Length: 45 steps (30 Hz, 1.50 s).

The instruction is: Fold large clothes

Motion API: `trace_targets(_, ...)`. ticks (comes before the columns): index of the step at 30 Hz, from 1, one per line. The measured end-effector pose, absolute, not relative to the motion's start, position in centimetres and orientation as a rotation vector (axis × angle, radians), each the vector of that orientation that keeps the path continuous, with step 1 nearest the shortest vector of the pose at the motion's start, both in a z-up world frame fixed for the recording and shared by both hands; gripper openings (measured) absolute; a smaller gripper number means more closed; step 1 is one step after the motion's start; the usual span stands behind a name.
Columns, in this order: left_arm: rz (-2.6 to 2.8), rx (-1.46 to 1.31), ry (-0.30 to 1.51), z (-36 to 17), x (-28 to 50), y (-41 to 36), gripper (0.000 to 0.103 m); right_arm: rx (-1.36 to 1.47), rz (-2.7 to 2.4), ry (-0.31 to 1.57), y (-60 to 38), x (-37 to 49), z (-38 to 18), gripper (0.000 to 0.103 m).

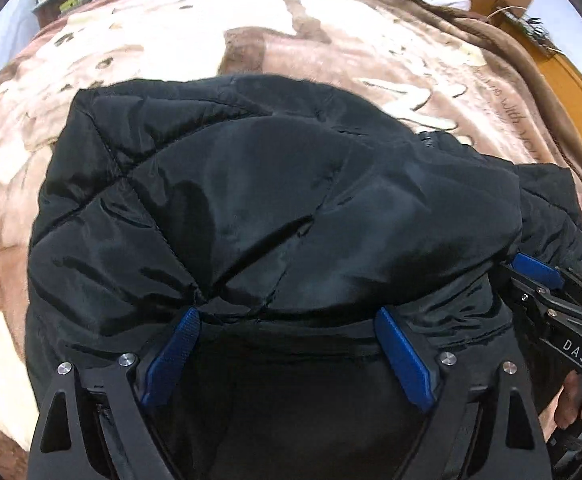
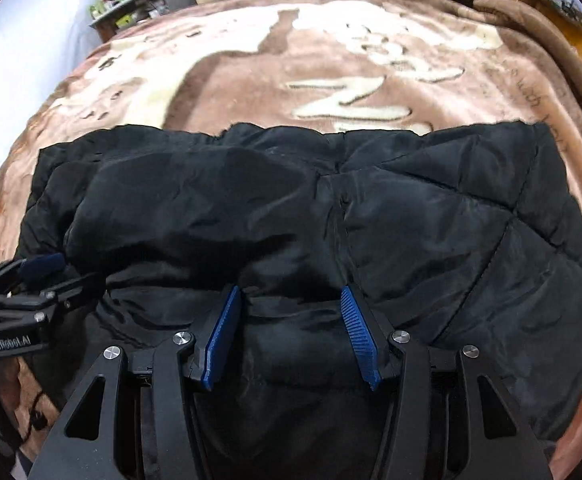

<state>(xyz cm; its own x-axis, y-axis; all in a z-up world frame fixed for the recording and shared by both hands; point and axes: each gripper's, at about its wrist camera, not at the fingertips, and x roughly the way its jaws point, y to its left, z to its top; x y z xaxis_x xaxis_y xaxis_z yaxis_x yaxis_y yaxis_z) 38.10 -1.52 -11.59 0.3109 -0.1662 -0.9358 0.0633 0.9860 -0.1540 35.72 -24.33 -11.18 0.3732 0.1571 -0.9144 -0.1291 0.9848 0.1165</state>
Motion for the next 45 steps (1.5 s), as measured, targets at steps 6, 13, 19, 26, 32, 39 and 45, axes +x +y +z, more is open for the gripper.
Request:
trace_targets(6,-0.128,-0.074,1.245,-13.4,38.4,-2.4,0.092,0.021,0.147,1.246,-23.9,37.4,-13.8,0.053)
trace_targets(13,-0.173,-0.135,1.261,-10.6,38.3,-1.2,0.091,0.055,0.199,1.244,-24.7,37.2,-12.9,0.054)
trace_targets(19,-0.092,-0.036,1.113,-6.4,37.1,2.1,0.085,0.106,0.194,1.057,-29.4,34.5,-6.4,0.054)
trace_targets(26,-0.061,0.036,1.174,-10.2,38.4,4.6,0.090,-0.033,0.133,1.107,-32.4,33.6,-9.7,0.054)
trace_targets(32,-0.046,0.034,1.205,-13.1,39.6,3.7,0.093,0.016,0.114,1.167,-32.3,35.1,-12.7,0.054)
trace_targets(39,-0.025,0.018,1.207,-12.8,39.2,3.7,0.092,0.030,0.098,1.195,-32.4,35.3,-13.4,0.054)
trace_targets(45,-0.051,0.030,1.091,-7.5,34.7,5.6,0.089,0.087,0.144,1.081,-33.7,32.0,-8.3,0.054)
